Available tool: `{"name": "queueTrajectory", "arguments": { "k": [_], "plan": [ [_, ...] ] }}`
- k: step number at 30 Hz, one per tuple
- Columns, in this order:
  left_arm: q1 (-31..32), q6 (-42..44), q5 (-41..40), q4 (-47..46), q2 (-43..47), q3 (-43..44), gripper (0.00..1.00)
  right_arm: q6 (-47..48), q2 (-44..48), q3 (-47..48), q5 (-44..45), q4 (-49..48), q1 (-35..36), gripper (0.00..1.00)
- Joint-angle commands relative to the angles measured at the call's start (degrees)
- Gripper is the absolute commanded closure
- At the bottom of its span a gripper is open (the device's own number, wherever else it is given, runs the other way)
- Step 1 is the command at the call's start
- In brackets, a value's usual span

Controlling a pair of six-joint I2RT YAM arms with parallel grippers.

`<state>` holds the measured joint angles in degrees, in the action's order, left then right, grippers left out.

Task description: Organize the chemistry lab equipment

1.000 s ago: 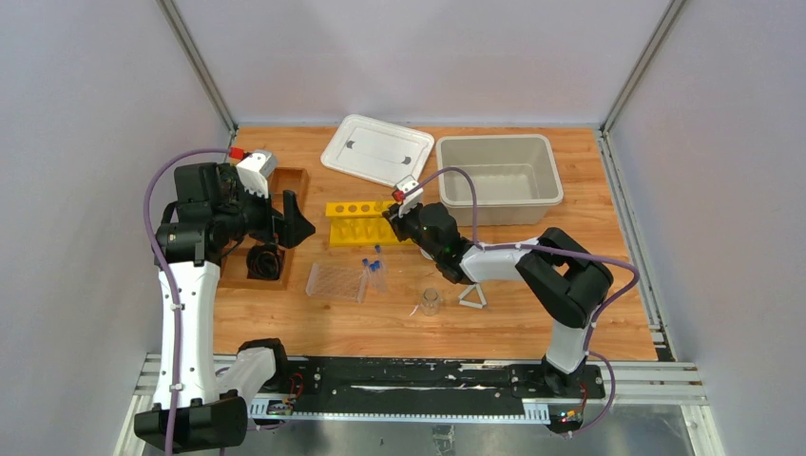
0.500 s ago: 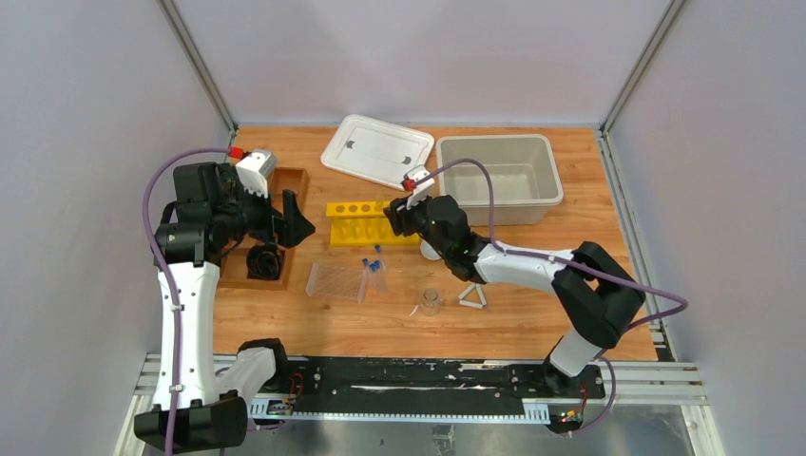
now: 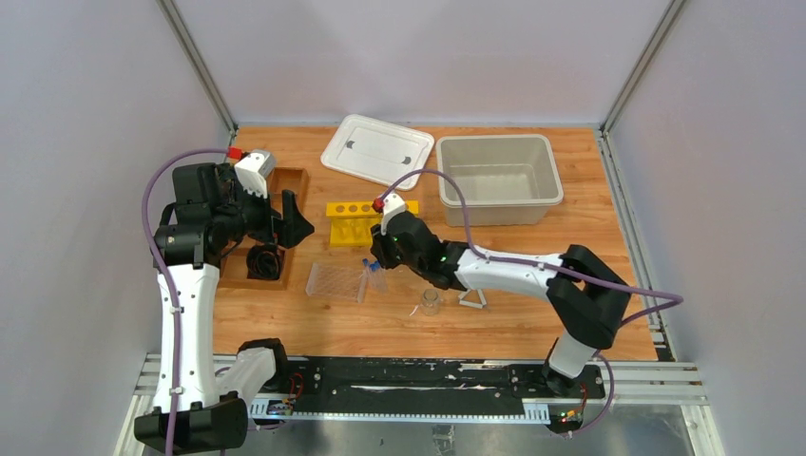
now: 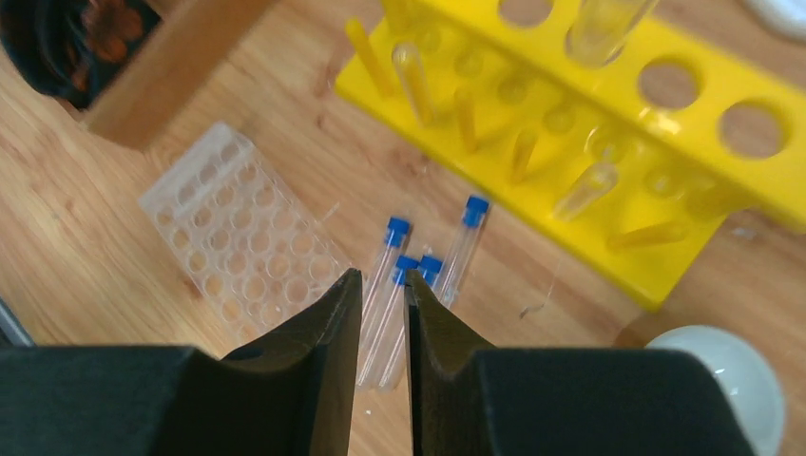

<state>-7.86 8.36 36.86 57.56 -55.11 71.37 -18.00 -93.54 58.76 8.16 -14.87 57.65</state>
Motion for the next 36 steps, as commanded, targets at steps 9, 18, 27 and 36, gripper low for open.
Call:
{"name": "queueTrajectory", "arguments": {
  "k": [9,18,27,36],
  "plan": [
    [-0.2,0.4,-0.3,0.4,1.4,0.6,0.00,-1.4,-13.6,9.1,12.8,8.2,1.5,0.73],
    [-0.2,1.0,-0.7,0.4,0.9,0.9,0.00,-0.8,-19.1,12.8,14.4,6.1,1.3,0.72],
    [-0.2,1.2,-0.6,0.3,0.5,0.8,0.00,-2.4,-21.0,11.9,15.7,5.6,1.5,0.71],
    [-0.2,1.4,-0.7,0.7,1.1,1.7,0.00,-3.5,-22.9,12.1,16.5,7.0,2.1,0.68]
  ]
}}
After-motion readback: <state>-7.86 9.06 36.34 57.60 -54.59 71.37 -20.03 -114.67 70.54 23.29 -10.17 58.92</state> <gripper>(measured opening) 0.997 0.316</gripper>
